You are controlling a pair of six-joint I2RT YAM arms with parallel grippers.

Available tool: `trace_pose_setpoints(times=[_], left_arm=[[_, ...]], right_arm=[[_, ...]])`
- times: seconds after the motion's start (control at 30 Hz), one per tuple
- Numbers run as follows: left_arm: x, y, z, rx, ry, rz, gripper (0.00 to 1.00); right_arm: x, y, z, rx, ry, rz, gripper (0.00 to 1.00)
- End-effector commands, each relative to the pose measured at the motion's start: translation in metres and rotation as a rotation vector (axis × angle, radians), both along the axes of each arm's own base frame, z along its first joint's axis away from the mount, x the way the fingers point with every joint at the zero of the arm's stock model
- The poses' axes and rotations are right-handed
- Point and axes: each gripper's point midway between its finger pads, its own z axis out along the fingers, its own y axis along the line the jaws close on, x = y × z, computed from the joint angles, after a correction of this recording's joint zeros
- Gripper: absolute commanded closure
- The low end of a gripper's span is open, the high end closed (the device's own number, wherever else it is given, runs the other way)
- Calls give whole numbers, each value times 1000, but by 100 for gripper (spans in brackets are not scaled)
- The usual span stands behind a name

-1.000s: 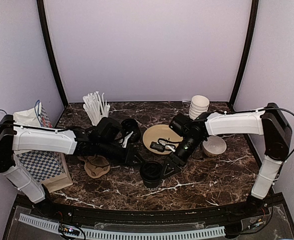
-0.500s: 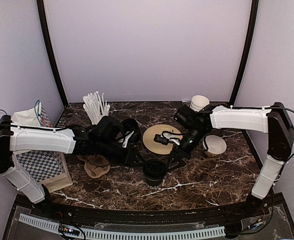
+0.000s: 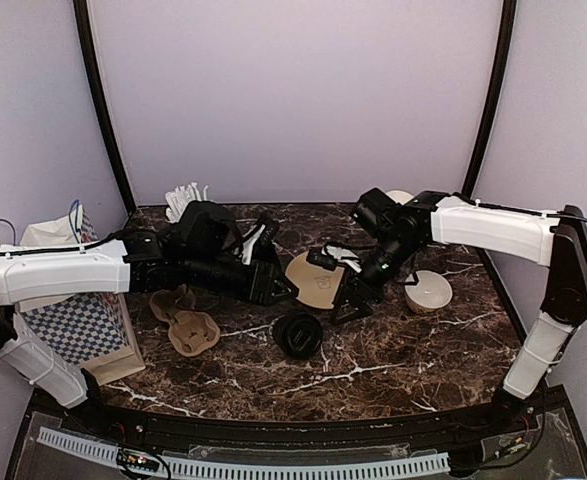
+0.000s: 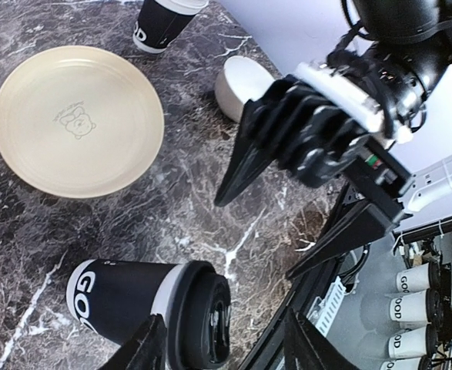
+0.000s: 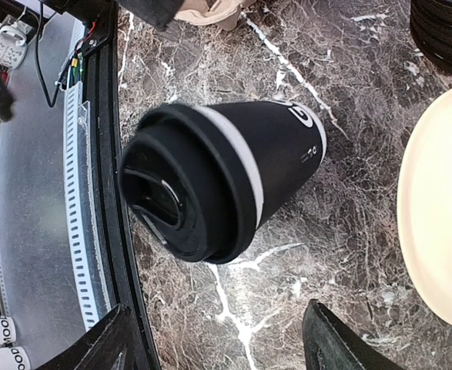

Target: Pack the takeout coffee

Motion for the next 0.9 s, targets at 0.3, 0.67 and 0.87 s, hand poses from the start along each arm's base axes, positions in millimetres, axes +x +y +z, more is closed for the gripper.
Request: trace_pose_setpoints(times=[0.3,0.67,0.87], left_arm=[[-11,8,-10,160,-136,-146,41],[-60,34,-35,346,-707,-623,24],[-53,28,-69,490,-830,-814,24]], right_arm=[[11,-1,32,62,-186,79,24],[-49,-48,51,152,-171,238,21],[-62,-58,48,160,-163,260,20]])
